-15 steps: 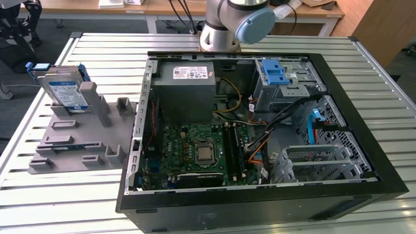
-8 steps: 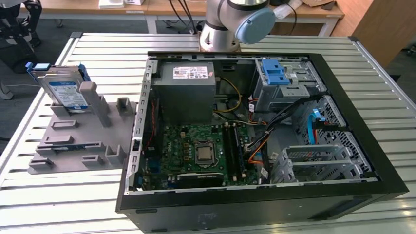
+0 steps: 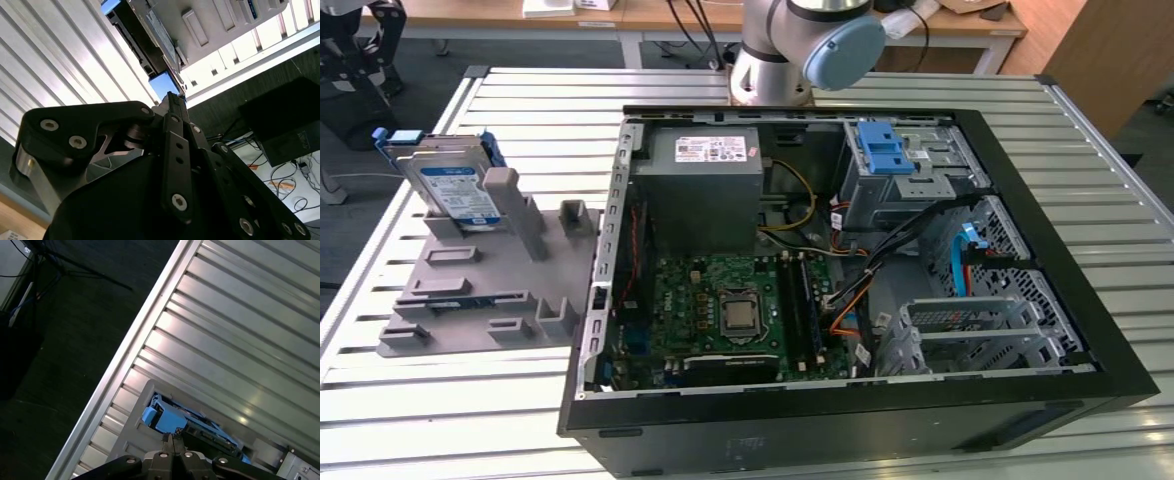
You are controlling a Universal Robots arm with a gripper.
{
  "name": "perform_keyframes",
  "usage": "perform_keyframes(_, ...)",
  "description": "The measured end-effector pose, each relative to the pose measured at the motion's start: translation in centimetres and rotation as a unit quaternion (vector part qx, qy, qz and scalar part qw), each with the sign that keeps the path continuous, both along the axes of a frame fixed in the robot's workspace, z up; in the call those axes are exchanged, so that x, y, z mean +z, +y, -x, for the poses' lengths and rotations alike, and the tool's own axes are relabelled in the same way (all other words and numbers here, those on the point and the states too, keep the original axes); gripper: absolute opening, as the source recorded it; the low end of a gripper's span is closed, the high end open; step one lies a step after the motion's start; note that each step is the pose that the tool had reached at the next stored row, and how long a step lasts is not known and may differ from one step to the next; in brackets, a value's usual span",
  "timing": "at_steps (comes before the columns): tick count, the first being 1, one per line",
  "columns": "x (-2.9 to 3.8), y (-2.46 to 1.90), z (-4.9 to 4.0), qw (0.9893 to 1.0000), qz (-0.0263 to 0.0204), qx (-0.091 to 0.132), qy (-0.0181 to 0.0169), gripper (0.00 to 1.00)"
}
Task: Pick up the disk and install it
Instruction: 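Pick up the disk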
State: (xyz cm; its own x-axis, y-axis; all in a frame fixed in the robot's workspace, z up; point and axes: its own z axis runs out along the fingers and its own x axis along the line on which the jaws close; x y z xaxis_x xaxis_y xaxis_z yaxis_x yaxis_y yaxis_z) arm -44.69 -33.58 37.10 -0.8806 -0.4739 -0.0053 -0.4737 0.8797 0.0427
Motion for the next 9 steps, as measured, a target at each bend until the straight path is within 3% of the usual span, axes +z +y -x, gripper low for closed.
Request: perform_keyframes(9, 0.0, 0.0, 0.0, 0.9999, 0.0, 0.015, 0.0, 0.11)
